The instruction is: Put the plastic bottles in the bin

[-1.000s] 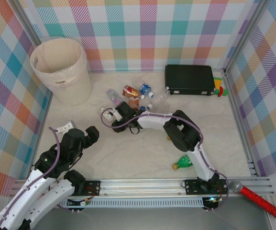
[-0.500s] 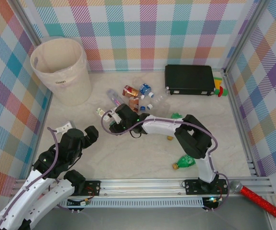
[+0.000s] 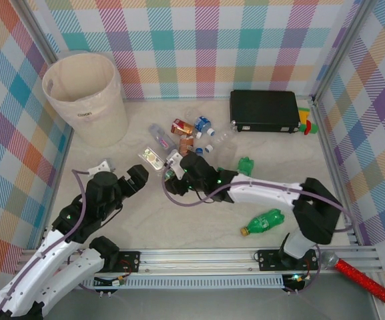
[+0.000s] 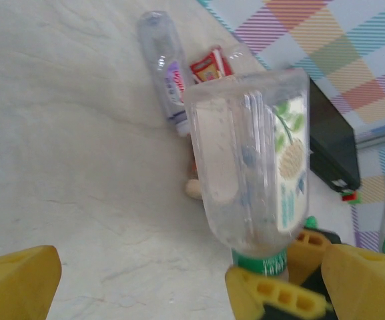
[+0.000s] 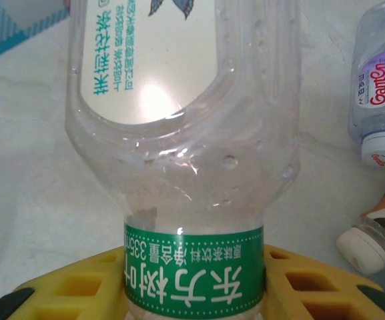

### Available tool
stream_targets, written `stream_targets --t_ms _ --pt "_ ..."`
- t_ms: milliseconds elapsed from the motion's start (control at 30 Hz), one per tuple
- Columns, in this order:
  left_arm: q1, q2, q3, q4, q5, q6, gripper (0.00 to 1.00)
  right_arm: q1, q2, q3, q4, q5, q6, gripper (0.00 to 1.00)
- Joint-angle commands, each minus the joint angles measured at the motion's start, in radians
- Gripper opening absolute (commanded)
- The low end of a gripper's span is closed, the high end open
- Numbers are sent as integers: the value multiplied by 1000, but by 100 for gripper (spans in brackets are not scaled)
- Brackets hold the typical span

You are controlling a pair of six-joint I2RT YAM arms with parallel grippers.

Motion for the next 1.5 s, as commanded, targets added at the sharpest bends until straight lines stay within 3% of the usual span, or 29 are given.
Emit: stream_targets --t_ms 0,100,400,900,1000,1133,1200,1233,1267,1367,1467 --pt "37 54 38 179 162 11 97 8 -108 -80 94 -2 22 31" --pt "56 93 26 326 277 8 96 7 -184 -138 123 -33 28 32" --pt "64 125 0 541 412 68 92 6 -329 -242 159 -82 64 33" --pt "65 215 -29 667 548 95 82 -18 -389 -253 157 -216 92 36" --pt "65 205 -28 676 550 102 72 -23 -387 -241 144 -233 96 36" --pt "65 197 -10 633 548 121 53 -31 -382 -246 150 -249 111 37" --pt "65 191 -3 613 551 133 46 -37 -378 -240 146 -261 116 42" --pt "65 188 2 598 545 141 45 -38 -376 -234 140 -269 118 51" --pt "65 184 12 578 536 154 45 -38 -374 -229 131 -268 117 67" --pt "65 180 60 490 493 202 45 -38 -382 -229 112 -249 112 100" --pt "65 193 149 352 399 275 45 -39 -410 -268 121 -216 99 99"
